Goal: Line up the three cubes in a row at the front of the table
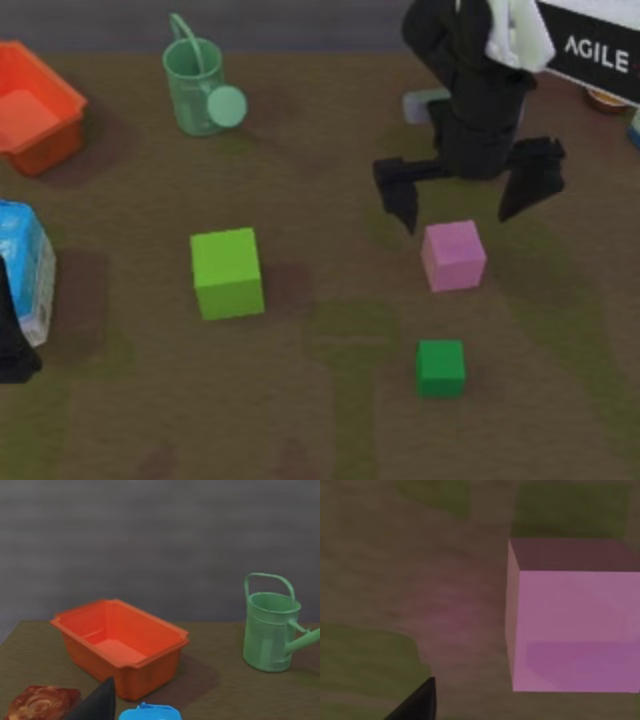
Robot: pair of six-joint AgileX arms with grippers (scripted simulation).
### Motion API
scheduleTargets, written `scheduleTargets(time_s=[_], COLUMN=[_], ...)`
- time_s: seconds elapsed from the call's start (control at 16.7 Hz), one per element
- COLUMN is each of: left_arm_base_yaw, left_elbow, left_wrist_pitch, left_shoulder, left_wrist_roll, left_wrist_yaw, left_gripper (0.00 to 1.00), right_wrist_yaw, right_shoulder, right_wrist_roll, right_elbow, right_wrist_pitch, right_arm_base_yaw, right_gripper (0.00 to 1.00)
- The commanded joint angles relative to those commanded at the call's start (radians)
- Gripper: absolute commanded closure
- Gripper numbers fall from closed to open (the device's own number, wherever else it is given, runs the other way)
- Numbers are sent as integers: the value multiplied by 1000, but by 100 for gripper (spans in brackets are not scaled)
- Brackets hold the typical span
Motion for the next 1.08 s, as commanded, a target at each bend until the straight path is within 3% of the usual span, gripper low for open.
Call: scheduleTargets(time_s=[0.3,0.66,0.96,1.08], left_arm_base_yaw=[0,0,0,0], left_elbow=[0,0,0,0], left_wrist_pitch=[0,0,0,0], left_shoulder=[0,0,0,0], left_wrist_roll=[0,0,0,0], left_wrist_yaw=[0,0,0,0], left_gripper=[0,0,0,0], right_wrist_yaw=[0,1,1,1], right_shoulder=[11,93,104,104], right_wrist_roll=[3,2,2,2], right_elbow=[-34,-172,-187,-187], right_wrist_pitch=[42,270,290,290], right_arm_base_yaw=[2,1,1,1], right_gripper=[0,0,0,15])
